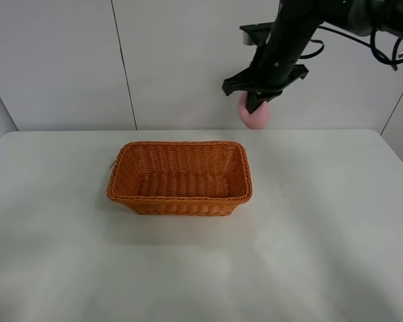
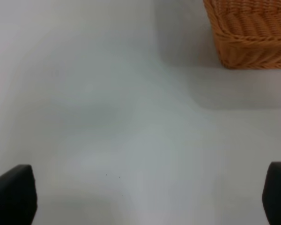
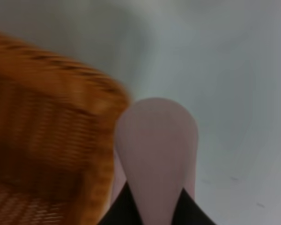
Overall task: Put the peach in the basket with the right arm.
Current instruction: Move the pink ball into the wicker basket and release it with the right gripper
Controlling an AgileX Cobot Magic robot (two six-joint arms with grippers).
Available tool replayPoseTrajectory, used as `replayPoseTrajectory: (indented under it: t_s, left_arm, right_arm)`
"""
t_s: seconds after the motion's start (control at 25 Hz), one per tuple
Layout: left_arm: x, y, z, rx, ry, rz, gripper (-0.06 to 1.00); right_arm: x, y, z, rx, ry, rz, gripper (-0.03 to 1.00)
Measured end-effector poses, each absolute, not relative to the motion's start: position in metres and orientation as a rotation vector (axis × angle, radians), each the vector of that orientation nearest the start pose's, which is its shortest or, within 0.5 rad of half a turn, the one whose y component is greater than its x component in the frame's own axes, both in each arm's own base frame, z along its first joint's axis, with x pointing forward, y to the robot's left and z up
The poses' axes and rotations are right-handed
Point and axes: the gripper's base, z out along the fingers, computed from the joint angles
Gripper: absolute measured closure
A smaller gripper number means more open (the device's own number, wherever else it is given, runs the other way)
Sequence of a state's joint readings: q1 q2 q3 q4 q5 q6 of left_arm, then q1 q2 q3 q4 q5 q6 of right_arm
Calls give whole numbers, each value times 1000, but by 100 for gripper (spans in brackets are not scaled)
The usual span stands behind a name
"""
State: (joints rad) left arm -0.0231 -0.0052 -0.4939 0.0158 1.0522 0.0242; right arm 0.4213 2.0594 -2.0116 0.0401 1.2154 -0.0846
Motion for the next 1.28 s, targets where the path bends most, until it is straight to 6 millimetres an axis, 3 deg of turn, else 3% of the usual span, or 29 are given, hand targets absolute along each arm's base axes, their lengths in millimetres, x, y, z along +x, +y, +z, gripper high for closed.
replayPoseTrajectory:
  t_s: [0.24, 0.48, 0.64, 0.8, 1.04, 1.28]
  left_arm:
    - [-5, 1, 276, 48, 2036, 20, -4]
    - [-5, 1, 276, 48, 2036, 20, -4]
    - [-5, 1, 276, 48, 2036, 20, -4]
    - [-5, 1, 276, 48, 2036, 20, -4]
    - [-5, 1, 276, 48, 2036, 20, -4]
    - [-5, 1, 276, 48, 2036, 20, -4]
  right_arm:
    - [382, 267, 281, -903, 2589, 203, 97]
    - [392, 310, 228, -950, 2489, 223, 97]
    - [400, 319, 193, -913, 2522, 268, 95]
    - [402, 321, 173, -913, 2558, 259, 82]
    - [401, 321, 168, -859, 2598, 267, 39]
    - [401, 321, 186, -865, 2632, 256, 31]
